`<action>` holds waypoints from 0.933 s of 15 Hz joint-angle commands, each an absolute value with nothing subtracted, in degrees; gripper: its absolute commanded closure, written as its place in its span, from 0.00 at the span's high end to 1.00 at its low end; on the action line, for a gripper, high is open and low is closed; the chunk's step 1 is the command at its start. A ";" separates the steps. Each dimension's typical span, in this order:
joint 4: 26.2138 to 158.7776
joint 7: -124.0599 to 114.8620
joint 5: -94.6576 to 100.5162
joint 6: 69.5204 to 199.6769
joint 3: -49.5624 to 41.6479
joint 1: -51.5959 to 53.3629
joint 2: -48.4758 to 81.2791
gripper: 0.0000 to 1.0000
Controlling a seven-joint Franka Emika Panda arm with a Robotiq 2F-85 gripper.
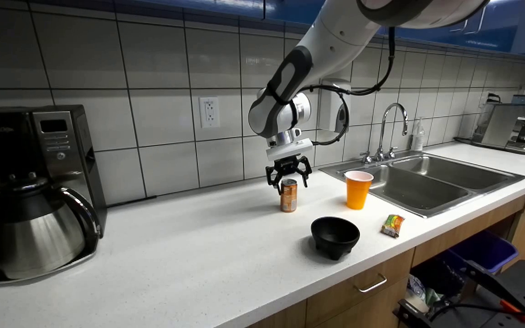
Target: Place the orange can in the black bowl
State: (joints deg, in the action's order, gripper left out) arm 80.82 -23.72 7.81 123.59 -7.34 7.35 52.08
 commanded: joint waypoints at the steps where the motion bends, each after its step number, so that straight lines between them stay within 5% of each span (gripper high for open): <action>1: 82.07 -22.57 6.76 125.67 -6.55 6.75 51.46 1.00; 14: 83.78 -21.22 7.09 129.05 -6.91 6.81 51.53 1.00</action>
